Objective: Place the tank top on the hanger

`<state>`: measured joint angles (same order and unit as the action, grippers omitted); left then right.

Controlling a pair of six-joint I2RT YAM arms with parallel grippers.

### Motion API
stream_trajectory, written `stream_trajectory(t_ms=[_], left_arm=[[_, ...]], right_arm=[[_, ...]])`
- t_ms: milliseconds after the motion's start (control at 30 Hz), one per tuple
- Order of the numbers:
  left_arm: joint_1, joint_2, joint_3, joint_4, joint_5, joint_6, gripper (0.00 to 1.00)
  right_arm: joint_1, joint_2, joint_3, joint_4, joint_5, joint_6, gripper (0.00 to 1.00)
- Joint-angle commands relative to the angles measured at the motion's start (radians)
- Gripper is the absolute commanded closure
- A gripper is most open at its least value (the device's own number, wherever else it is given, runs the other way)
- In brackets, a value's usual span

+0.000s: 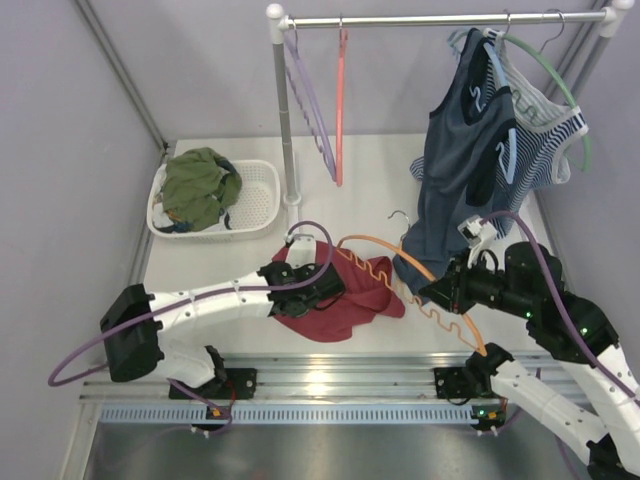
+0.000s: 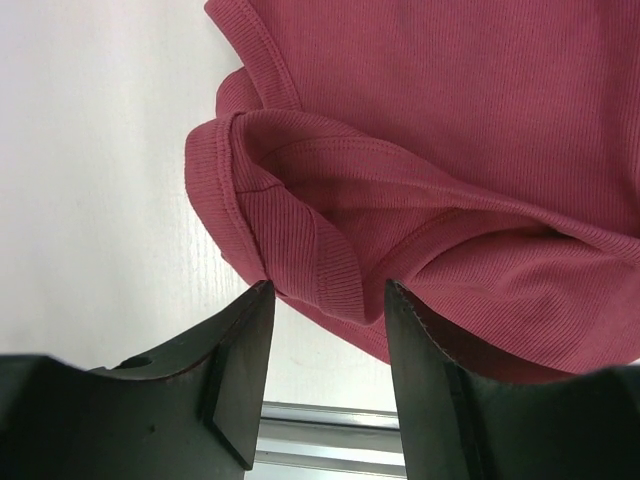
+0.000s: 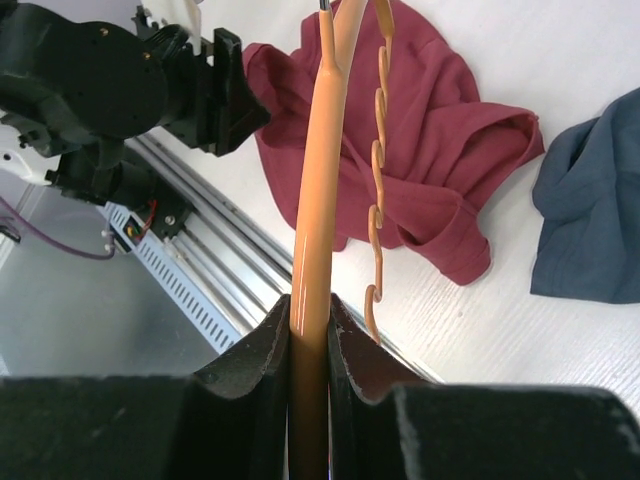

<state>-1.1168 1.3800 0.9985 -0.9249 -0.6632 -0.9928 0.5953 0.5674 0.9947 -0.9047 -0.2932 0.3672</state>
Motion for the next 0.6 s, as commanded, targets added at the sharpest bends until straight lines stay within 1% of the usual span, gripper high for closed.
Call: stream_trajectory(t_ms=[0,200,333,367,433,467,533,567], left_arm=[[-0.006,0.017,-0.015,0.024,-0.009,0.0,0.47],[-0.006,0.028,-0.041,0.051,-0.006,0.006,0.49],[-0.006,0.033,-0.06,0.051,-0.012,-0.001,0.57],[-0.006,0.028,-0.069,0.051,-0.016,-0.006,0.65],[-0.008,0.022,-0.077,0.049,-0.021,-0.01,0.71],[-0.005,0.013,-0.081,0.047,-0.024,-0.013,0.8],[-0.006,0.005,-0.083,0.041,-0.024,-0.015,0.89],[-0.006,-0.001,-0.084,0.038,-0.024,-0.017,0.96]], right_arm=[[0.012,-0.031,-0.002,0.024,-0.055,0.006,1.0],[0.012,-0.034,-0.033,0.046,-0.121,0.021,1.0],[0.012,-0.029,-0.071,0.066,-0.156,0.029,1.0],[0.012,-0.031,-0.085,0.078,-0.175,0.03,1.0],[0.012,-0.029,-0.093,0.092,-0.191,0.036,1.0],[0.012,-0.027,-0.097,0.104,-0.211,0.038,1.0],[0.012,-0.023,-0.103,0.119,-0.231,0.039,1.0],[0.011,-0.021,-0.111,0.137,-0.25,0.044,1.0]])
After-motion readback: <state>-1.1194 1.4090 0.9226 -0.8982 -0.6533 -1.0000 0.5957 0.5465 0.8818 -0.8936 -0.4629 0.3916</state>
